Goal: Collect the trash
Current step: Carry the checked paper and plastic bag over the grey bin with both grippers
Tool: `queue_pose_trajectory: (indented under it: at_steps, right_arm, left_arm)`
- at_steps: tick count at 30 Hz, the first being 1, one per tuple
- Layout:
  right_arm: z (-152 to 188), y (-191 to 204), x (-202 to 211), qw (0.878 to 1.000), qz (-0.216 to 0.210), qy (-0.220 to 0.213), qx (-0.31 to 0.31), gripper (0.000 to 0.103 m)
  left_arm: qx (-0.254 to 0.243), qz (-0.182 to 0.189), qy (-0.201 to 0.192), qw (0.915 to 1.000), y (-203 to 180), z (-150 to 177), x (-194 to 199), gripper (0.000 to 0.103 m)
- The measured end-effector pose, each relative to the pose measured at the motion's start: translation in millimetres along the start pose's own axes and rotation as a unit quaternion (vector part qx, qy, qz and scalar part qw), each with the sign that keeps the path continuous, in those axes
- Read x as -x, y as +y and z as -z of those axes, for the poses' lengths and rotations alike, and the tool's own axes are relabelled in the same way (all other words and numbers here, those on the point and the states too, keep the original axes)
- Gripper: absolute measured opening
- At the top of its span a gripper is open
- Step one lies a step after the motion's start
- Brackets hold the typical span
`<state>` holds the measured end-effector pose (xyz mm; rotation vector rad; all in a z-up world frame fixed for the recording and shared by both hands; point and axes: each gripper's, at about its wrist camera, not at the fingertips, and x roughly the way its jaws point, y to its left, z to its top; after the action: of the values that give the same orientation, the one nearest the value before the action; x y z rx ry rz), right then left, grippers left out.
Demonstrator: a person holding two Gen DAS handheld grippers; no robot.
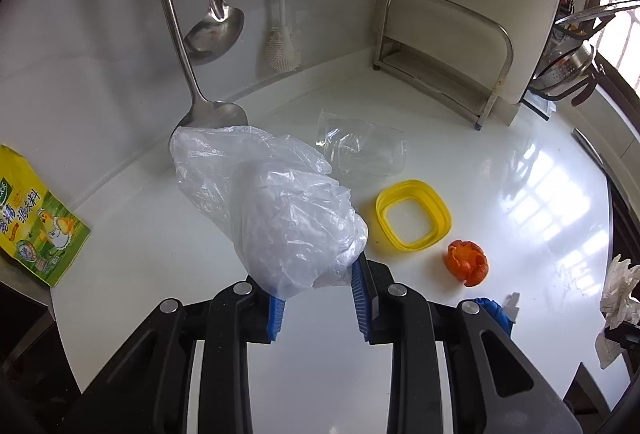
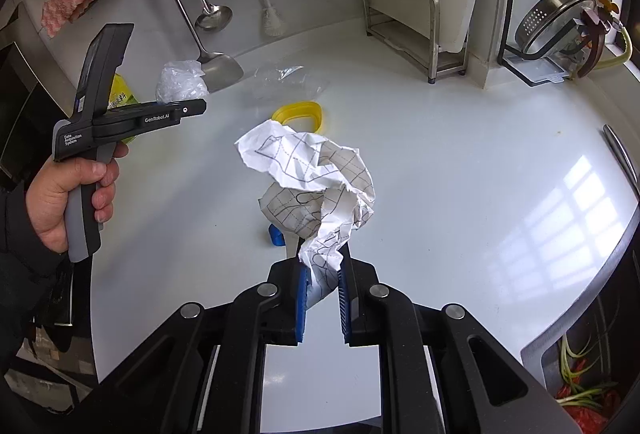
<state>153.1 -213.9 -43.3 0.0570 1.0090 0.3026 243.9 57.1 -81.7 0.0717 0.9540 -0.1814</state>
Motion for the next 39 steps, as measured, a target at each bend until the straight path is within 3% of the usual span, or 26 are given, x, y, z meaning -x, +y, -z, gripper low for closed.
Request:
queue_pose_trajectory:
  at_steps: [10,26,39]
  right_arm:
    - [38.9,8.7,35.7,1.000,-0.017,-0.008,0.008,0.012]
    - [132.8,-4.4,94.6,0.999,-0.034,0.003,0.013,0.012]
    - [214.8,-22.4,124.7,0.999,-0.027,0.028,-0.011,0.012]
  left_arm:
    - [-0.018,0.016,-0.012,0.9996,-36.3,49.0,68.5,0.028]
    - [-0.056,0.037,-0.011,0.9977,-122.9,138.4,143.2,0.028]
    - [-0.100,0.078,0.040,0.9911,-190.5,216.4,154.3,0.028]
